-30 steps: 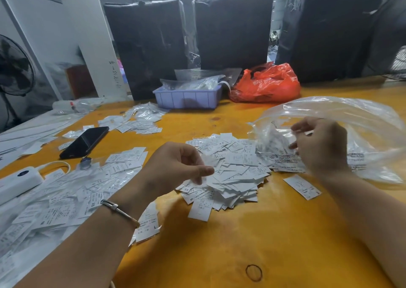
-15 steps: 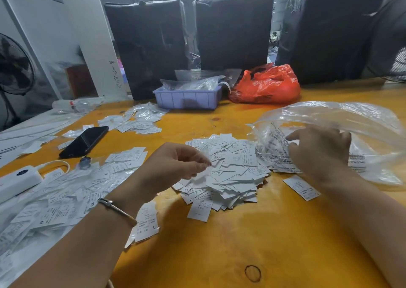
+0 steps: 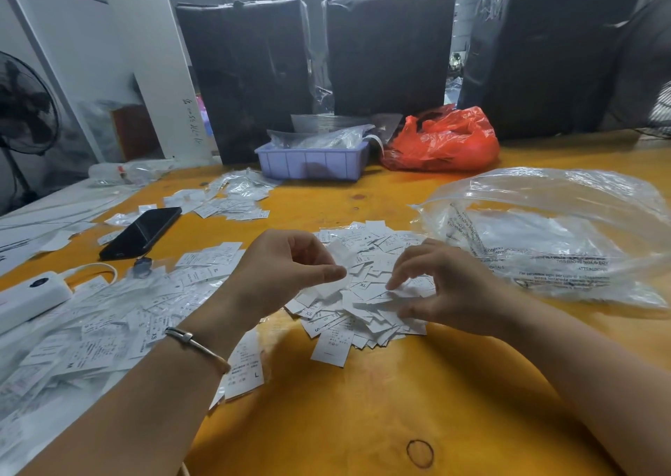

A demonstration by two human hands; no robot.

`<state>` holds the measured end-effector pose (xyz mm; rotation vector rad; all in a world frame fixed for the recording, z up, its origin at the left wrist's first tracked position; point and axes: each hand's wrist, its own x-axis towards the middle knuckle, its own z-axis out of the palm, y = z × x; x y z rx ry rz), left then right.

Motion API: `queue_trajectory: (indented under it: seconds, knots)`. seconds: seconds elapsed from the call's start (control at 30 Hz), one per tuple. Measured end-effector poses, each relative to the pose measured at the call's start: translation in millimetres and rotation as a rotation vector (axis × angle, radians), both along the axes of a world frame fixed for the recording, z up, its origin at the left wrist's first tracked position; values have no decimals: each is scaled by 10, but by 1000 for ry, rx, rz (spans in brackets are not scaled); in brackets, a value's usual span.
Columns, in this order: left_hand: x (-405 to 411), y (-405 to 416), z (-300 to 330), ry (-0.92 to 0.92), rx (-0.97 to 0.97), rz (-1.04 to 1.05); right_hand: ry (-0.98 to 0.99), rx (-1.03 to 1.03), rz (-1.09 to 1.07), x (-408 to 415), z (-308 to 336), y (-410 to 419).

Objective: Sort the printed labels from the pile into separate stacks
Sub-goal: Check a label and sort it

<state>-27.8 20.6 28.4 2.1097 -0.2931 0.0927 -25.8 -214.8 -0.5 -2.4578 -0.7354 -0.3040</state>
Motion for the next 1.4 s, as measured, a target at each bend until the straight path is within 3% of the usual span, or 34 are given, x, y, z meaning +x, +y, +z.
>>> queue_trajectory:
  seconds: [0.3, 0.73, 0.9, 1.03, 1.23, 1.4]
  knots:
    - [-40, -20, 14, 52, -4, -83, -13, -101, 25, 66, -29, -49]
    - [-32, 3, -2, 117, -38, -136, -252, -166, -18, 20, 14, -82]
    - [-14, -4, -15, 71, -20, -64, -188, 117, -28, 11, 78, -81]
    - [1, 4, -20, 9, -15, 14, 15, 403, 17, -22, 176, -143]
    - [9, -13, -28, 29, 17, 21, 236, 652, 111, -87, 247, -100]
    - [-7, -23, -28, 69, 6, -51, 181, 832, 18, -83, 207, -69]
